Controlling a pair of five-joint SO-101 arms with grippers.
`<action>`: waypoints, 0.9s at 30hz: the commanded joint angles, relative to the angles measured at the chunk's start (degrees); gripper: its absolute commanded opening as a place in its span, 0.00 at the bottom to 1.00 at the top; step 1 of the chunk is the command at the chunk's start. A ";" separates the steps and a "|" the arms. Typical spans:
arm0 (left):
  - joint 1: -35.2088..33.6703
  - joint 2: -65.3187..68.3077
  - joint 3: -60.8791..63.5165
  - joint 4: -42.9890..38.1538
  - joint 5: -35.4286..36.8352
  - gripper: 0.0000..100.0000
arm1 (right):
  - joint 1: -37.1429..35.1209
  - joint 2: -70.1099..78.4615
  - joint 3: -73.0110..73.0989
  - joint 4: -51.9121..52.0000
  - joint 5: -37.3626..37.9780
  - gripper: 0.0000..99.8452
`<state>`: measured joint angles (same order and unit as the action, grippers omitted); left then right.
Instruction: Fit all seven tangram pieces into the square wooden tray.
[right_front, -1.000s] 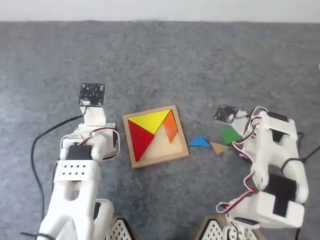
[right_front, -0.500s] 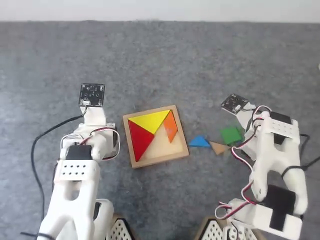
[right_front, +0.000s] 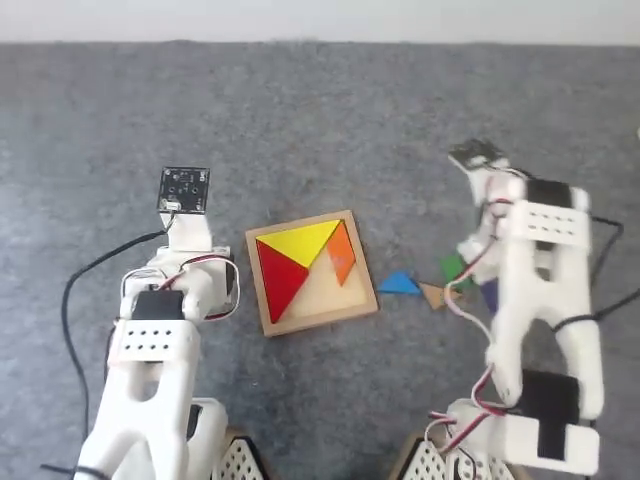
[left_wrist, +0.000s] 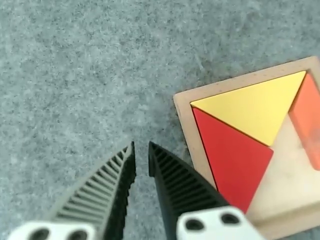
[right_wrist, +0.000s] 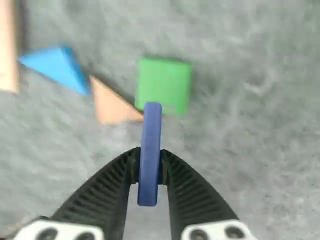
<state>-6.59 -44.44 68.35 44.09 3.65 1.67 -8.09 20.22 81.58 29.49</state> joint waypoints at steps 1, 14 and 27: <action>0.00 -1.23 -0.84 -0.18 -0.88 0.05 | -10.51 -3.12 -4.66 0.92 -10.99 0.01; 0.09 -1.23 -0.84 1.32 -0.53 0.05 | -34.59 3.30 -4.22 -11.03 -34.29 0.01; 0.00 -1.14 -1.45 2.29 -0.79 0.05 | -38.46 13.58 -4.48 -17.80 -43.34 0.01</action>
<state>-6.59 -44.44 68.35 45.67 3.65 -34.90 5.71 17.93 65.49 -12.26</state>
